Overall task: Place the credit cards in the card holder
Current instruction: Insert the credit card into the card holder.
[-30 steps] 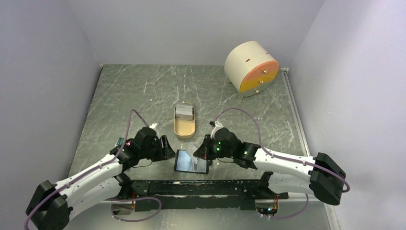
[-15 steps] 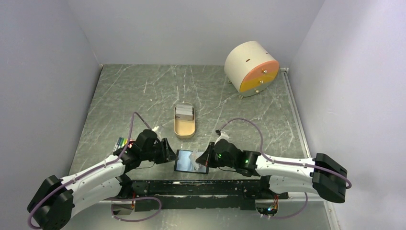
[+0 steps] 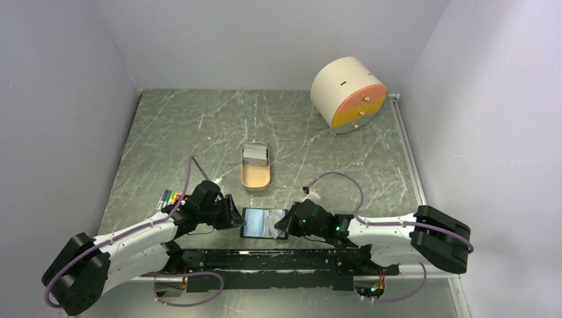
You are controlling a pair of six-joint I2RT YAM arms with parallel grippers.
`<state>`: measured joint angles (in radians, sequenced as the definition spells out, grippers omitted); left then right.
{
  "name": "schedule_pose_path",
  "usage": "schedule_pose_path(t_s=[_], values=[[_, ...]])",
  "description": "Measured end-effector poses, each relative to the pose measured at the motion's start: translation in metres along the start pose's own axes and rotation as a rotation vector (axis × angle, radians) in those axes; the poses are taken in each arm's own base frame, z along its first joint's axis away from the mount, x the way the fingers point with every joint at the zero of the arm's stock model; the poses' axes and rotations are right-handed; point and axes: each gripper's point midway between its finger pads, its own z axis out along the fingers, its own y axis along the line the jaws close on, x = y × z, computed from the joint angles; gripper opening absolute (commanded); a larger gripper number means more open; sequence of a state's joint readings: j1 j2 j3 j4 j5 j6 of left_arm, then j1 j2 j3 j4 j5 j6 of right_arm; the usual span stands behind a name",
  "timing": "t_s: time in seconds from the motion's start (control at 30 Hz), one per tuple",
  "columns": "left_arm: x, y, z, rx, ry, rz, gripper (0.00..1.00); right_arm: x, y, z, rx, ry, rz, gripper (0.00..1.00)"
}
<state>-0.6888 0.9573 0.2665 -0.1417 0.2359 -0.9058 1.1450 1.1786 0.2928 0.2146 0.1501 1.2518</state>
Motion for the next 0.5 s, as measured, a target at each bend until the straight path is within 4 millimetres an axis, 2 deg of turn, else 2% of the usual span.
schedule_pose_path(t_s=[0.23, 0.5], values=[[0.004, 0.002, 0.002, 0.0, 0.02, -0.002, 0.32, 0.002, 0.003, 0.007, -0.059, -0.011, 0.022, 0.07], [0.012, 0.007, 0.004, 0.011, 0.036, -0.004, 0.27, 0.006, 0.01, 0.013, -0.106, 0.005, 0.033, 0.04]])
